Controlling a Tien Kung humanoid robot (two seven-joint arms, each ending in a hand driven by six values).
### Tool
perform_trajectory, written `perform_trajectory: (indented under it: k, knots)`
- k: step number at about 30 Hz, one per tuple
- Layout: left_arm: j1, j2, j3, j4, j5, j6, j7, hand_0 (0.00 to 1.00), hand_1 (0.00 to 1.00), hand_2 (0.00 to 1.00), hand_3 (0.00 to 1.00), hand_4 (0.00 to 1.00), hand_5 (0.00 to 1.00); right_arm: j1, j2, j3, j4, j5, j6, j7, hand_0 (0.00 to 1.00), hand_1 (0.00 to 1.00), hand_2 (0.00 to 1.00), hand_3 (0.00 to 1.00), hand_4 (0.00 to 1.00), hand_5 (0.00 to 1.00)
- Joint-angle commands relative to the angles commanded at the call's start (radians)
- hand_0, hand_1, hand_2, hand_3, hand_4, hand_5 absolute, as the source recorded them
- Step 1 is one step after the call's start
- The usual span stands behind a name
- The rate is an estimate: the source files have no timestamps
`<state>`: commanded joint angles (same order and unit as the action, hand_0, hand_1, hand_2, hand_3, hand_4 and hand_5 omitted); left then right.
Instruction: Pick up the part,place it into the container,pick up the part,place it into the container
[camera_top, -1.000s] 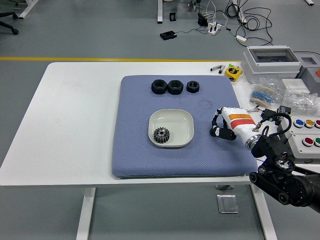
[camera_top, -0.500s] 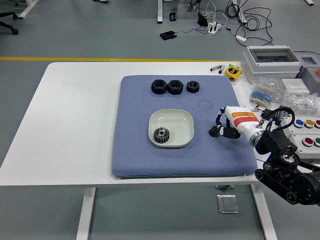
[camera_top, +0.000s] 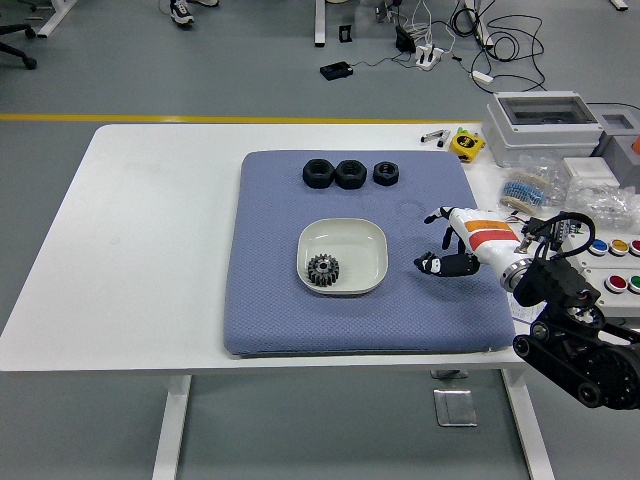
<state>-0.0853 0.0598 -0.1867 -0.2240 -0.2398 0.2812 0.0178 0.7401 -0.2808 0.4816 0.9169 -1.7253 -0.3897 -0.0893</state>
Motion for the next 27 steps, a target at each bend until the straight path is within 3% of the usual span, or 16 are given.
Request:
perform_trajectory:
  k: [14, 15, 20, 21, 27]
  knots:
    - [0.000, 0.000, -0.001, 0.000, 0.001, 0.000, 0.001, 0.617, 0.592, 0.698, 0.599, 0.581, 0.592, 0.017, 0.007, -0.028, -0.039, -0.025, 0.095, -0.047, 0.189, 0.274, 0.441, 0.787, 0.987, 0.456]
    - [0.000, 0.000, 0.000, 0.000, 0.000, 0.000, 0.001, 0.617, 0.591, 0.698, 0.599, 0.582, 0.593, 0.018, 0.009, -0.031, -0.044, -0.023, 0.092, -0.048, 0.182, 0.262, 0.418, 0.722, 0.975, 0.462]
    - [-0.001, 0.001, 0.000, -0.001, 0.002, 0.000, 0.002, 0.617, 0.591, 0.698, 0.599, 0.582, 0.593, 0.021, 0.016, -0.047, -0.056, 0.003, 0.058, -0.034, 0.182, 0.262, 0.418, 0.722, 0.975, 0.462]
    - [-0.001, 0.001, -0.003, 0.000, 0.006, 0.000, 0.003, 0.617, 0.591, 0.697, 0.599, 0.582, 0.593, 0.022, 0.018, -0.051, -0.059, 0.008, 0.052, -0.030, 0.163, 0.240, 0.382, 0.546, 0.919, 0.466]
    - [0.001, 0.000, -0.009, -0.001, 0.016, 0.002, 0.007, 0.617, 0.592, 0.696, 0.598, 0.582, 0.593, 0.034, 0.041, -0.076, -0.109, 0.047, 0.038, -0.022, 0.158, 0.230, 0.364, 0.526, 0.914, 0.482]
